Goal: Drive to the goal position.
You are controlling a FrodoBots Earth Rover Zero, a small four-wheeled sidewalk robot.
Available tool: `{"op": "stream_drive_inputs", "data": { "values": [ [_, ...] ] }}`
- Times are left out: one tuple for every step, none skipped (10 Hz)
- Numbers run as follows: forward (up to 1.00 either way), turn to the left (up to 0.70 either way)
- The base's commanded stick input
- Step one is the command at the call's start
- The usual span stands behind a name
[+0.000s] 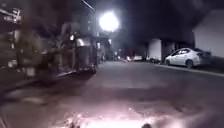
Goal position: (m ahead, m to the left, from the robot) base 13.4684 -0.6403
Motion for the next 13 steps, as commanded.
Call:
{"op": "stream_drive_inputs", "data": {
  "values": [
    [1.0, 0.0],
    [1.0, 0.0],
    [1.0, 0.0],
    [1.0, 0.0],
    [1.0, 0.0],
    [1.0, -0.09],
    [1.0, -0.23],
    [1.0, -0.37],
    [1.0, -0.3],
    [1.0, -0.17],
    [1.0, -0.04],
    [1.0, 0.0],
    [1.0, 0.0]
  ]
}}
